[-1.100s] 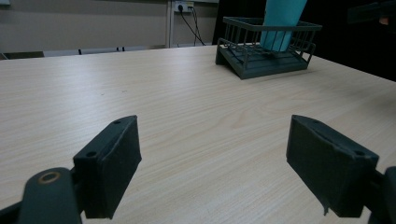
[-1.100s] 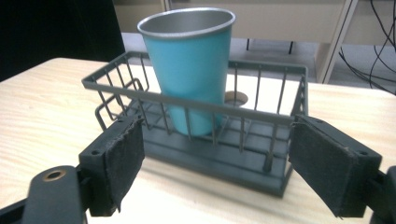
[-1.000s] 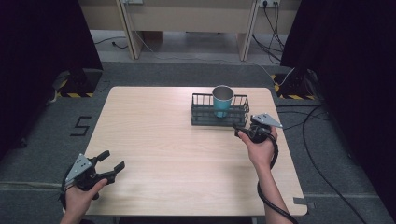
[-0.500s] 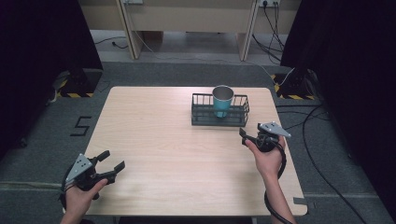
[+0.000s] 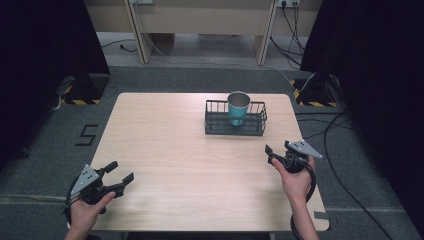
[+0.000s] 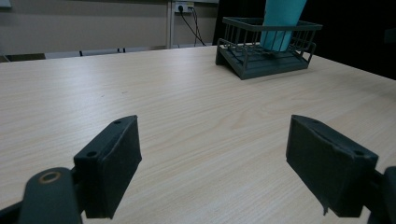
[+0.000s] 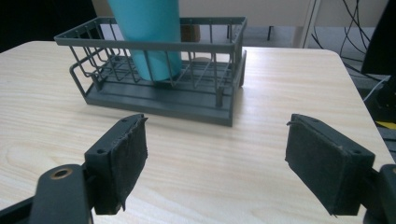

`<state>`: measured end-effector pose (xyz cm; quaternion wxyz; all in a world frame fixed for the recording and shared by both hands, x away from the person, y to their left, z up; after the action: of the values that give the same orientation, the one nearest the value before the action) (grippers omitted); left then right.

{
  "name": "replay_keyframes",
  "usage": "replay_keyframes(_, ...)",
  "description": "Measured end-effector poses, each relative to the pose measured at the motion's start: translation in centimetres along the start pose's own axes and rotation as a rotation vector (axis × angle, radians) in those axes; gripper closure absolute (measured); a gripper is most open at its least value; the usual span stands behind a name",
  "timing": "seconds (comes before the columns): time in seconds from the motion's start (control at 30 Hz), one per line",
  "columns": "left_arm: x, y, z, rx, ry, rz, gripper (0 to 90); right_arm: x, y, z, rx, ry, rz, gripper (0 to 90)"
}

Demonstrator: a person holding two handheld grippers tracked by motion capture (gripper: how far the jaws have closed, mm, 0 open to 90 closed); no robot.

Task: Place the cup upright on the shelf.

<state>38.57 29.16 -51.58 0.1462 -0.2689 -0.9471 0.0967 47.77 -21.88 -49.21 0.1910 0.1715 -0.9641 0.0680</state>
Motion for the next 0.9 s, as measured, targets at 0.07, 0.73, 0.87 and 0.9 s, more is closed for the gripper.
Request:
replay_keyframes(0.07, 0.0, 0.0, 0.0, 0.001, 0.000, 0.000, 17.0, 0.2, -0.1, 0.4, -0.006, -0.001, 0.003, 21.6)
replay_keyframes(0.73, 0.0, 0.0, 0.0, -0.001, -0.001, -0.004, 17.1, 2.4, -0.5, 3.1, -0.030, 0.000, 0.008, 21.6)
replay_keyframes(0.87, 0.0, 0.0, 0.0, 0.001, -0.003, -0.005, 17.1, 2.8, -0.7, 3.7, -0.032, 0.000, 0.014, 21.7)
replay_keyframes(0.9, 0.0, 0.0, 0.0, 0.001, -0.002, -0.005, 17.1, 2.8, -0.6, 3.9, -0.035, 0.000, 0.017, 21.8)
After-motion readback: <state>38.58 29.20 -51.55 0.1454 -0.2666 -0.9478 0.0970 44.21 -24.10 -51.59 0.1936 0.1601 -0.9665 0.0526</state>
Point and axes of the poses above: each handheld gripper's, and its own axes: x roughly backward along the jaws, z roughly out of its underside, y roughly to its left, the point moved 9 cm from there along -x, roughly forward along the jaws, and after that the axes turned 9 degrees about x, right-handed, at the moved point
